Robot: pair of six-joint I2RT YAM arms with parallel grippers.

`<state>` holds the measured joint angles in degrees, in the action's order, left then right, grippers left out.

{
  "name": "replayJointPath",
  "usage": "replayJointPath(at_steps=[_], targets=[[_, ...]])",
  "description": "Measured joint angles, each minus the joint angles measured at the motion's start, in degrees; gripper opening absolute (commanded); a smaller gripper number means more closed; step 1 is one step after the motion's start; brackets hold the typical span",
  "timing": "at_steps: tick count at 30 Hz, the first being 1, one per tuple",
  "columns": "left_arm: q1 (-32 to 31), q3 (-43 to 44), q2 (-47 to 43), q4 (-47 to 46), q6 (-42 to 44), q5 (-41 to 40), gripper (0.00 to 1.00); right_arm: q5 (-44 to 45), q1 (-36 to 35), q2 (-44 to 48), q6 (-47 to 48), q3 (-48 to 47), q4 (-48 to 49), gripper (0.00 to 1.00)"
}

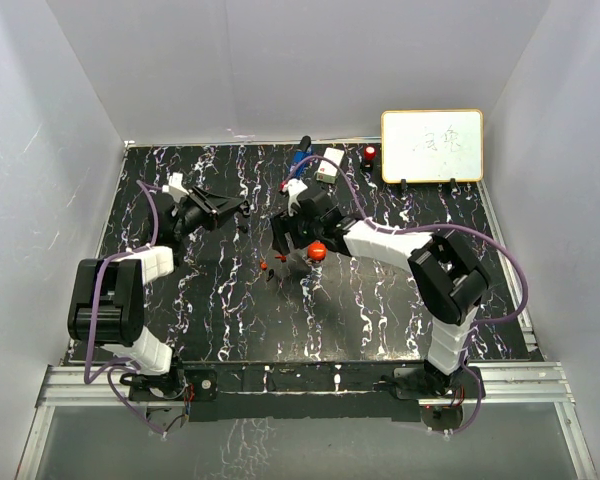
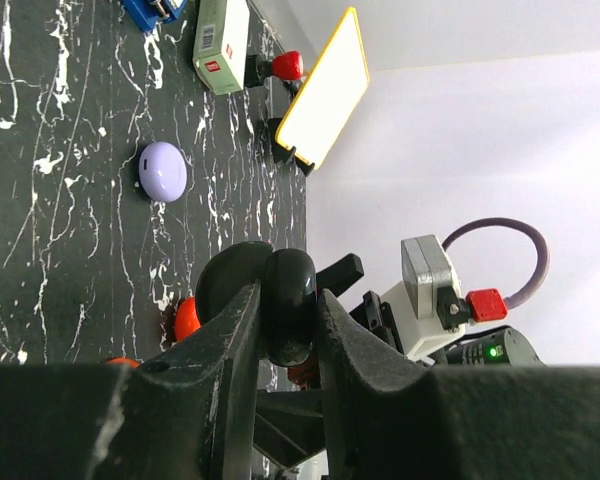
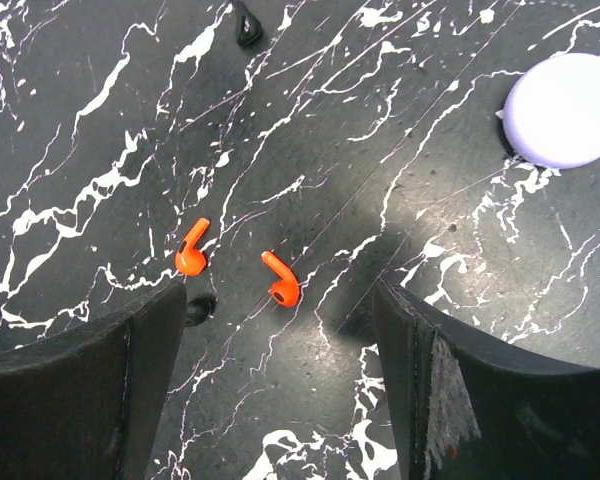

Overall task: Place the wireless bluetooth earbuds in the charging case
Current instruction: Pick up the earbud from the center of the board.

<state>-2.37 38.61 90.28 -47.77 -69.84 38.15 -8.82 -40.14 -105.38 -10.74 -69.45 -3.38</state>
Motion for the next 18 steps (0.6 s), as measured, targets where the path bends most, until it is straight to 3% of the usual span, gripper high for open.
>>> replayJointPath(at_steps=[18], targets=[[0.4, -1.2, 0.0, -1.0, -1.4, 1.1, 0.0, 0.7, -6.0, 0.0, 0.6, -0.2, -4.2, 0.5]])
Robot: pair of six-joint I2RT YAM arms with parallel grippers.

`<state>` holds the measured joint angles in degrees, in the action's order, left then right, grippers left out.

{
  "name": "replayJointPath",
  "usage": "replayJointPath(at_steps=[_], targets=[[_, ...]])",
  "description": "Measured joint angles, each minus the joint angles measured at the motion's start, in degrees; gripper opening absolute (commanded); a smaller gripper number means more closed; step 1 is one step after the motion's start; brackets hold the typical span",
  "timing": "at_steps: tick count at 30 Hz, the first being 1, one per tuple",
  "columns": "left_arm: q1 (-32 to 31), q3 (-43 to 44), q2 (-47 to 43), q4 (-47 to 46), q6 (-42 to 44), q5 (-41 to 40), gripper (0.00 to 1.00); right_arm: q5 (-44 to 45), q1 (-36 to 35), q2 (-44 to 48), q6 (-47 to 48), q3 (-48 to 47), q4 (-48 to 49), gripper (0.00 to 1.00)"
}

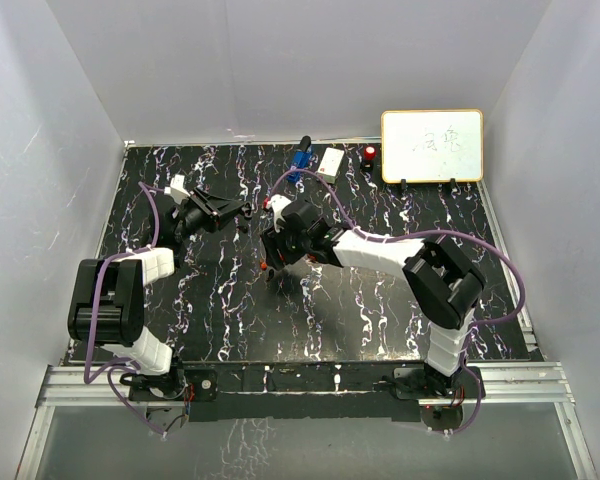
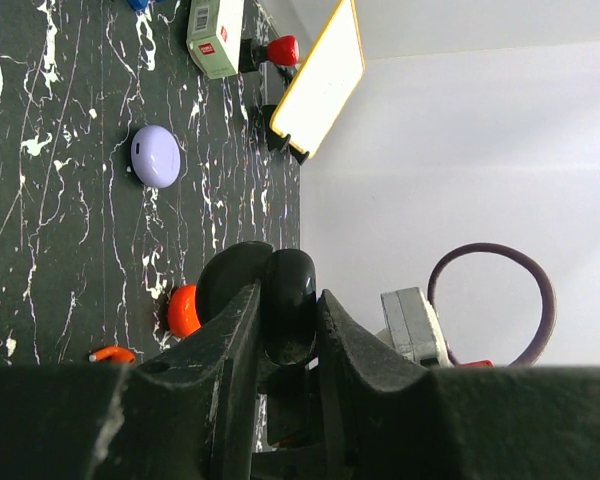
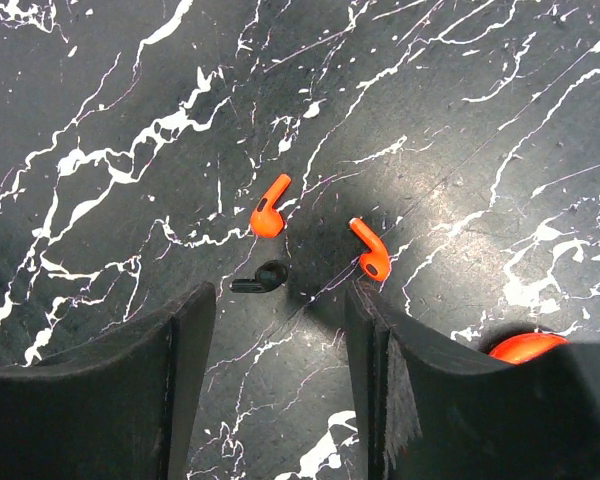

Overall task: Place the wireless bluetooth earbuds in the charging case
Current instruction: Pick up the earbud from the center of the board.

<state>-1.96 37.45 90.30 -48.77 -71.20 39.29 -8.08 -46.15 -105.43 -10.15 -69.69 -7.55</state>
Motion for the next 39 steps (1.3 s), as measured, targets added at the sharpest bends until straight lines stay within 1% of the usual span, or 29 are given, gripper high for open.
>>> replayJointPath(at_steps=[2, 5, 18, 29, 34, 39], targets=[[0.0, 0.0, 0.0, 0.2, 0.0, 0.1, 0.0, 0.0, -0.1, -0.1, 0.0, 0.0, 0.0, 0.47], [0.0, 0.0, 0.0, 0.4, 0.0, 0.2, 0.0, 0.0, -0.2, -0.7, 0.1, 0.0, 0.0, 0.46], [0.9, 0.0, 0.0, 0.4, -0.6, 0.4, 0.0, -0.3, -1.3, -4.5, 0.2, 0.0, -0.6, 0.45], [1.1, 0.0, 0.0, 0.3, -0.8, 0.6, 0.0, -0.9, -2.1, -5.0, 0.2, -0.1, -1.2, 0.44], [1.2, -0.1, 0.0, 0.2, -0.9, 0.6, 0.0, -0.9, -2.2, -5.7, -0.4, -0.3, -1.1, 0.43], [1.5, -0.1, 0.0, -0.3, -0.9, 0.8, 0.0, -0.8, -2.2, -6.6, -1.3, -1.2, -0.7, 0.39]])
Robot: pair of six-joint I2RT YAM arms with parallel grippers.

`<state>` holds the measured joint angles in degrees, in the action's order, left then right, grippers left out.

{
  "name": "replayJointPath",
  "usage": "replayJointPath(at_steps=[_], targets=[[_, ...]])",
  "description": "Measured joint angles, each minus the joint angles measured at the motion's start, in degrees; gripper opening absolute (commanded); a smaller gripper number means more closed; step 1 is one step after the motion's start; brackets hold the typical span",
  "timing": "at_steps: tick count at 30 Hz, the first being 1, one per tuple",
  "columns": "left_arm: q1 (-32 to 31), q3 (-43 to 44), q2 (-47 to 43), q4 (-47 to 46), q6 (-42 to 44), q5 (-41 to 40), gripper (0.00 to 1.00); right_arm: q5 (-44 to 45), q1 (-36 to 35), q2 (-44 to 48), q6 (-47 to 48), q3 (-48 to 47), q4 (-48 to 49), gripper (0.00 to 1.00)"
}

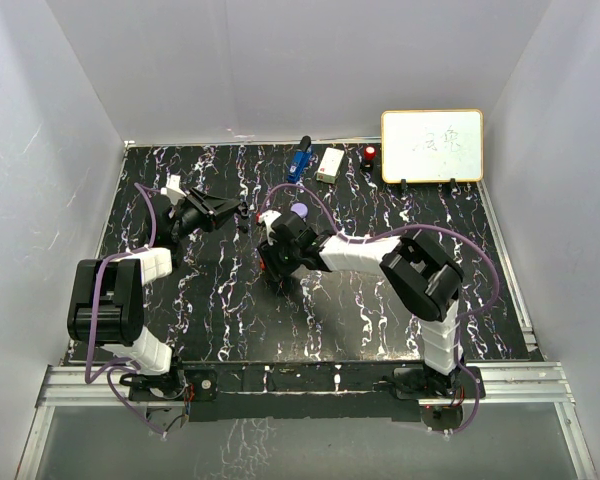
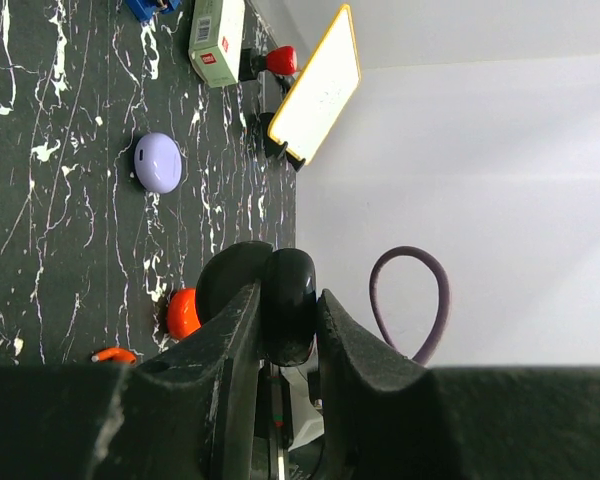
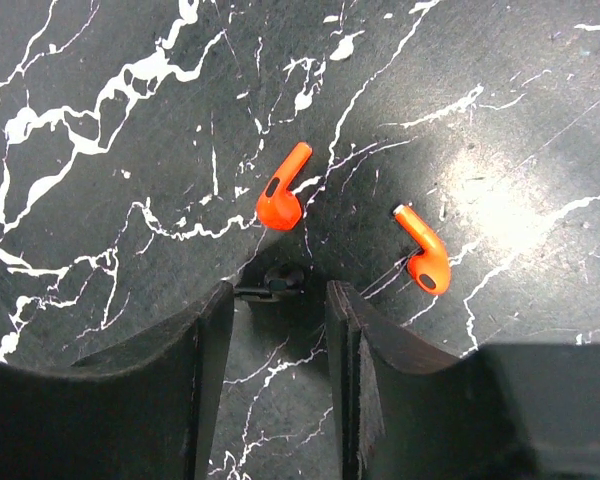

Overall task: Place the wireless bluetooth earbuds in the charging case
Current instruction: Pick up the earbud from the center of the board.

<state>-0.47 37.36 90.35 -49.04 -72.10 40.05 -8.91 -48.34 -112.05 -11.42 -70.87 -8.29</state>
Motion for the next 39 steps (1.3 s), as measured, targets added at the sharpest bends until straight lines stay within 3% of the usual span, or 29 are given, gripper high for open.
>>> replayJointPath(at_steps=[24, 39], targets=[[0.4, -1.0, 0.2, -0.7, -0.6, 0.4, 0.0, 0.9, -0.5, -1.0, -2.2, -0.6, 0.8, 0.32], [0.7, -1.0, 0.3, -0.7, -0.6, 0.5, 0.0, 3.0, -0.9, -1.7, -1.9, -1.4, 0.7, 0.18]])
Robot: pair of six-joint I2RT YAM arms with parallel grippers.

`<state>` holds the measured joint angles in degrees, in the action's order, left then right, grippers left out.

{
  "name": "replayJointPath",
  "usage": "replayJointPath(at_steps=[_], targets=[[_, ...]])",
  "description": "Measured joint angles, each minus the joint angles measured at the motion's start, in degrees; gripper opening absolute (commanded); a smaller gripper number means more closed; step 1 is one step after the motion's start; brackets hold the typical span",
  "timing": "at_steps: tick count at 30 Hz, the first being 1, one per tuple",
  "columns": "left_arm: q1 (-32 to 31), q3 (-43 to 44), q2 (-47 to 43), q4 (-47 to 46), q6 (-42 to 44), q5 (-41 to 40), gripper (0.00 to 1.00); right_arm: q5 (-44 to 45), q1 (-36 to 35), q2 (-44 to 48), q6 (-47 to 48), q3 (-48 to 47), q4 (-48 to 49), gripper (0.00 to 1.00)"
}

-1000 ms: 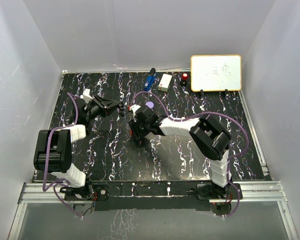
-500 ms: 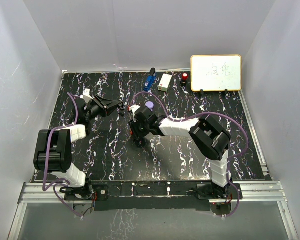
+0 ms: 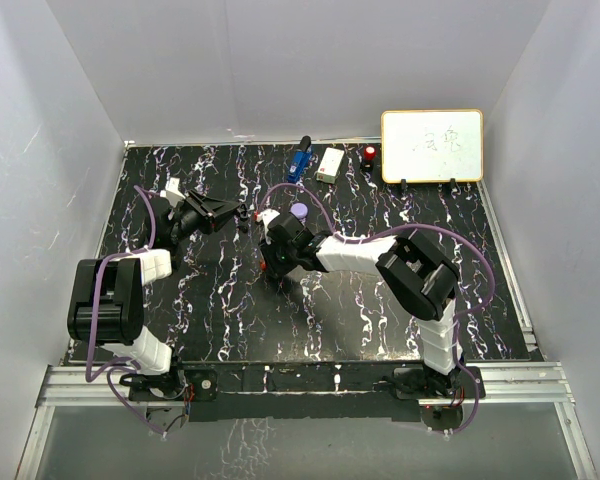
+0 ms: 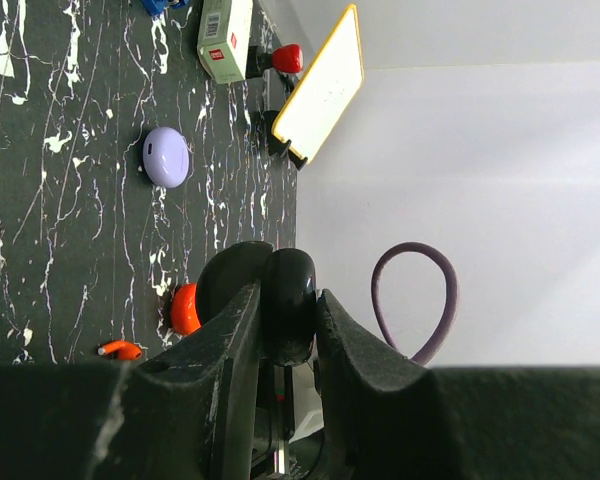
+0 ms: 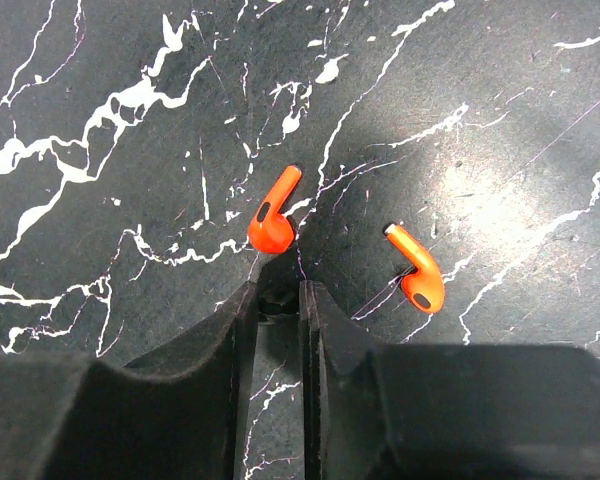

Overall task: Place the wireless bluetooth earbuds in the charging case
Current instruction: Pick up the earbud from the center of the board.

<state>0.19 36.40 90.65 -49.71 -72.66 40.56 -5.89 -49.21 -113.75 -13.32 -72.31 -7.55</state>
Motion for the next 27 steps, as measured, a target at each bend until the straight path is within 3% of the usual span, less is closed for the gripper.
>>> replayJointPath(at_steps=[12, 17, 27], targets=[[0.0, 0.0, 1.4, -0.9, -1.0, 1.1, 0.0, 4.1, -0.3, 1.2, 2.8, 0.1, 0.3, 0.1], [0.0, 1.0, 3.3, -1.6, -3.2, 2.6, 0.0, 10.0, -0.3, 7.7, 7.1, 1.1, 3.4, 0.08], [-3.8, 6.0, 8.6, -8.1, -11.4, 5.3, 0.0, 17.2, 1.4, 24.5, 18.7, 11.1, 22.6, 0.03]])
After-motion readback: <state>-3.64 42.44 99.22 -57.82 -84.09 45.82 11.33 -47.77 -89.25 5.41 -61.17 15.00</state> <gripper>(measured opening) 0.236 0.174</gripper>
